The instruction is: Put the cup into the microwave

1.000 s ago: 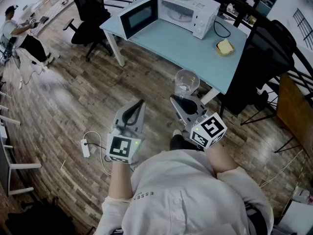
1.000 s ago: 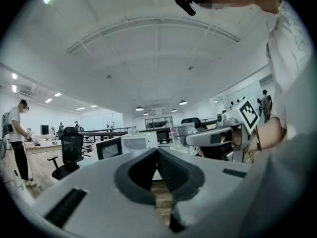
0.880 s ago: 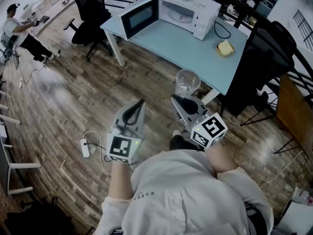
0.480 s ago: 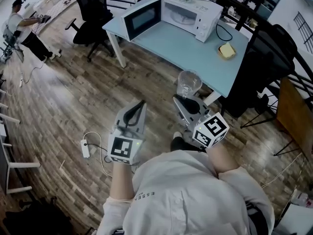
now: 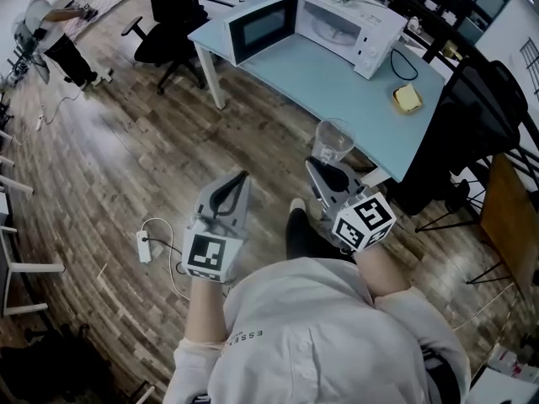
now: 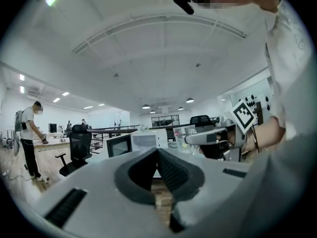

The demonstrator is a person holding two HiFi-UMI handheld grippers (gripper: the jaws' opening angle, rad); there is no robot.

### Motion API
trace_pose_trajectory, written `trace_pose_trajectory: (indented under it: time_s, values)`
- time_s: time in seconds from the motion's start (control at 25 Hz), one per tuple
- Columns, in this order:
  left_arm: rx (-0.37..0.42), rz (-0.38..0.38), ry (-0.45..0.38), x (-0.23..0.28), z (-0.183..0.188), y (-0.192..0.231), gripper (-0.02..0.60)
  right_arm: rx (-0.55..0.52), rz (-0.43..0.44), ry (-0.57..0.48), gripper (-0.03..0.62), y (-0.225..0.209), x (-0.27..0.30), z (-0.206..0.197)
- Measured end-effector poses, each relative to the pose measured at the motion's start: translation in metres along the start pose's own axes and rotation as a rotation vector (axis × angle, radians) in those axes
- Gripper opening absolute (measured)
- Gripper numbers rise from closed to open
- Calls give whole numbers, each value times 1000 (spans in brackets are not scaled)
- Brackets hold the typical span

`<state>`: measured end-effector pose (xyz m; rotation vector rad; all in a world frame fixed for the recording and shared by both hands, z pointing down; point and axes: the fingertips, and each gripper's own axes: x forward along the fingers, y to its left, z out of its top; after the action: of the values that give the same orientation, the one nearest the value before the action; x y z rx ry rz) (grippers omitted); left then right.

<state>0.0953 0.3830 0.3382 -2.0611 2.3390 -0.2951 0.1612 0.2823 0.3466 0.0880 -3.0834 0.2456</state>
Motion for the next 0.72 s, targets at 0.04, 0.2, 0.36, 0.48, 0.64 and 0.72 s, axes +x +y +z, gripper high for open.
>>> trace_pose_trajectory:
  time_s: [0.04, 0.2, 0.36, 0.48, 0.64, 0.72]
  values:
    - [-5, 7, 6, 6, -1, 5, 2, 8, 3, -1, 21, -7, 6, 0]
    - [-7, 34, 25, 40, -5, 27, 2, 3, 33, -3, 21, -39, 38, 2]
    - [14, 67, 49, 89, 2, 57, 2, 6, 55, -13, 21, -86, 80, 16]
    - [61, 63, 62, 141, 12, 73, 2, 9, 59, -9, 21, -132, 103, 32]
    - [69, 54, 57, 213, 21, 93, 2, 1, 68, -16, 21, -192, 133, 47]
    - [70, 42, 55, 248, 23, 98, 2, -9, 61, -17, 21, -221, 143, 53]
